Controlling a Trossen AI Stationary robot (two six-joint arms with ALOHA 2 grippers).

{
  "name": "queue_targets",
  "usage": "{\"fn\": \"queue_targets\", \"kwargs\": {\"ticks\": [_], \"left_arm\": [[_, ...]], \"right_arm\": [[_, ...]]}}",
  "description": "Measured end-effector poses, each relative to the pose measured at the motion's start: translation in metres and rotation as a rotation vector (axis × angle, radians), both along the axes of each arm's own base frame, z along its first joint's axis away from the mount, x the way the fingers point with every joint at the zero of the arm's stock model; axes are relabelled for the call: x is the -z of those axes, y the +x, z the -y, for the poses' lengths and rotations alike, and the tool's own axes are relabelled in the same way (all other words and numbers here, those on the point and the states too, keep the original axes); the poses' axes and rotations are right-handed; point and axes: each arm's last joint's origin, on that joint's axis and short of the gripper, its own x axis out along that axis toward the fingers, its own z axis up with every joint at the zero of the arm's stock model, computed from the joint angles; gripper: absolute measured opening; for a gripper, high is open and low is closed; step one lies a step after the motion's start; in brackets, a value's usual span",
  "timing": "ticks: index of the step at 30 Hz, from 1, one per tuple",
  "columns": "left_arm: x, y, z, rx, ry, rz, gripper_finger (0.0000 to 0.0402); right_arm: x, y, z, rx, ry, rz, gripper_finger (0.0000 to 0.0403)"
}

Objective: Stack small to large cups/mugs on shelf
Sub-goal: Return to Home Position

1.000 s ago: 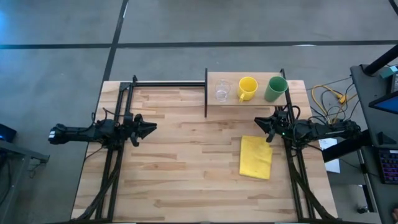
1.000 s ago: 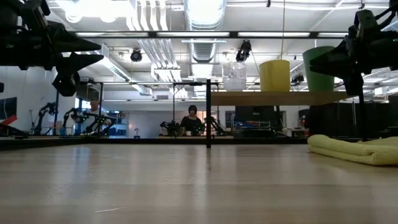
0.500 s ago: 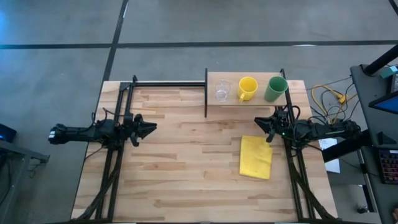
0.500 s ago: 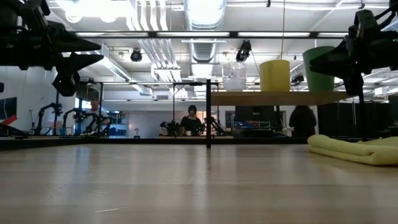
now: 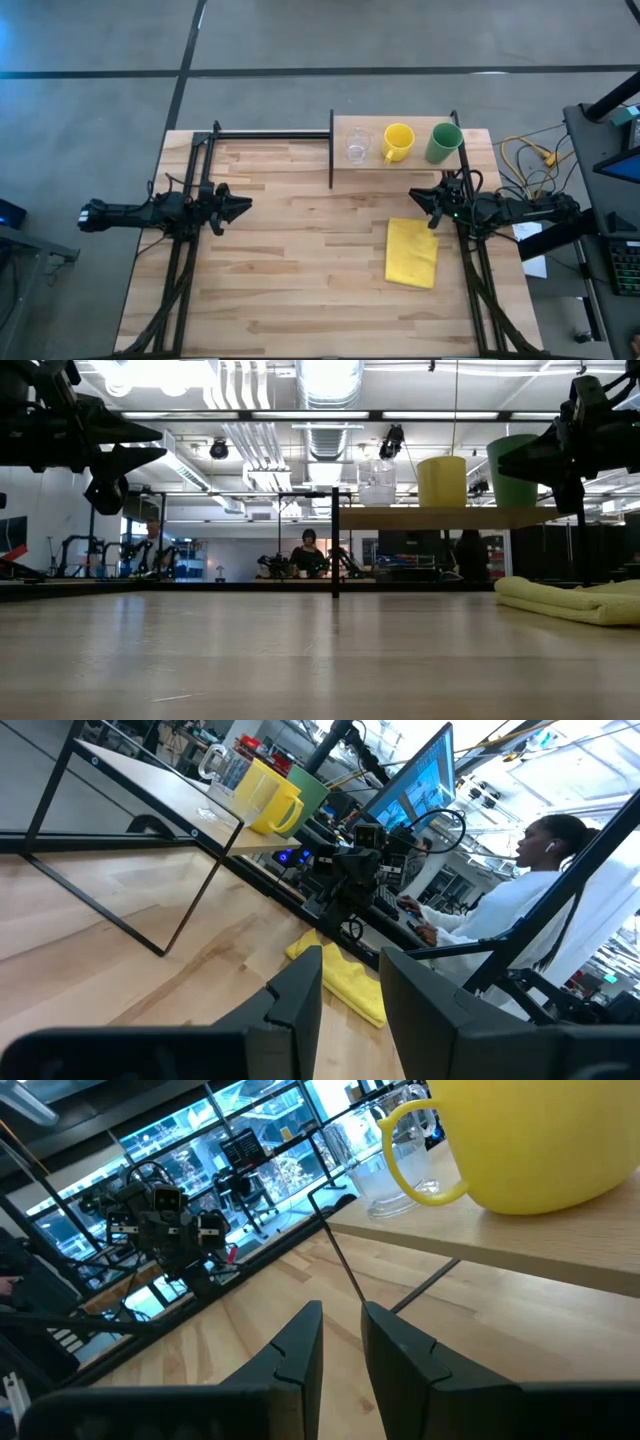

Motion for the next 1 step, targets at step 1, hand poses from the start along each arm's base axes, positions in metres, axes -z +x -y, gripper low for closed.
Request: {"fn": "queue_targets", "kwargs": {"ticks": [1], "left_arm": [[0.0000, 0.0000, 0.0000, 0.000, 0.000, 0.000, 0.0089]], "right_arm": [[-0.0001, 0.0000, 0.0000, 0.000, 0.000, 0.000, 0.0068]]}}
